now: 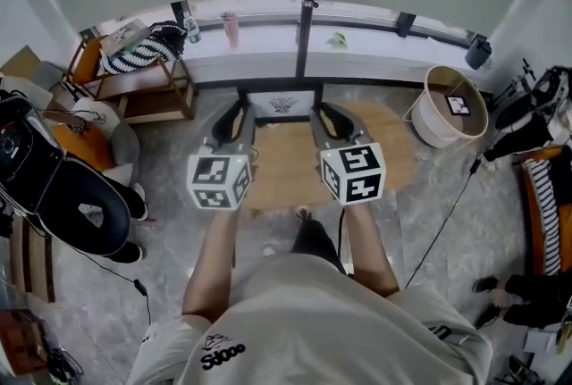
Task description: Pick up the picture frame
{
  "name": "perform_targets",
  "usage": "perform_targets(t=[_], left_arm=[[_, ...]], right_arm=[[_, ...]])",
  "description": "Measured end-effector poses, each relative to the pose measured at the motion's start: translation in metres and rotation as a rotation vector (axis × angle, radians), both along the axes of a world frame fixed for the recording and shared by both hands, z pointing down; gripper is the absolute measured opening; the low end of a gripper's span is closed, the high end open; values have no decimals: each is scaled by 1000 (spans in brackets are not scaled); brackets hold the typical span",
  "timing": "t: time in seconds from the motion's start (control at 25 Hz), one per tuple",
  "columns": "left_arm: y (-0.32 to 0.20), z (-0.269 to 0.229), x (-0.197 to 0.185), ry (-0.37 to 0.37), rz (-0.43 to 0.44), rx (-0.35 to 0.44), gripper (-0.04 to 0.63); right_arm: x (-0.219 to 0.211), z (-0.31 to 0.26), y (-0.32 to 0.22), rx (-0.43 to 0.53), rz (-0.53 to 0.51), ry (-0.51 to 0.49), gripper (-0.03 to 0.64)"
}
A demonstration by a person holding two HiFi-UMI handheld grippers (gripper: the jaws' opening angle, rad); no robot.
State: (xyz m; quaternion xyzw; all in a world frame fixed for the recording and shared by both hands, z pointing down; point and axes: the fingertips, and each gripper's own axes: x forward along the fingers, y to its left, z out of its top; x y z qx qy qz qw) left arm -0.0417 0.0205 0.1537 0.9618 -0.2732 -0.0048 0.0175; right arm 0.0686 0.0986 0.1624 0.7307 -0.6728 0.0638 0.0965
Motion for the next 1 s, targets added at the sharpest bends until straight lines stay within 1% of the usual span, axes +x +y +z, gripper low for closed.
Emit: perform_targets(t=[0.28,0.52,0.76,1.0], left_arm=[[11,-26,-8,10,-3,80,84],[19,-39,-14,37,8,109,84],[22,-45,-12,30,6,149,86],[22,-49,-16,29,0,156,86]], right_arm=[[-7,-21,9,48,-10,10,80],[-12,-35,17,76,-18,27,80],[-10,-39,18,83,-23,26,80],[-14,-41,18,84,-34,28,80]])
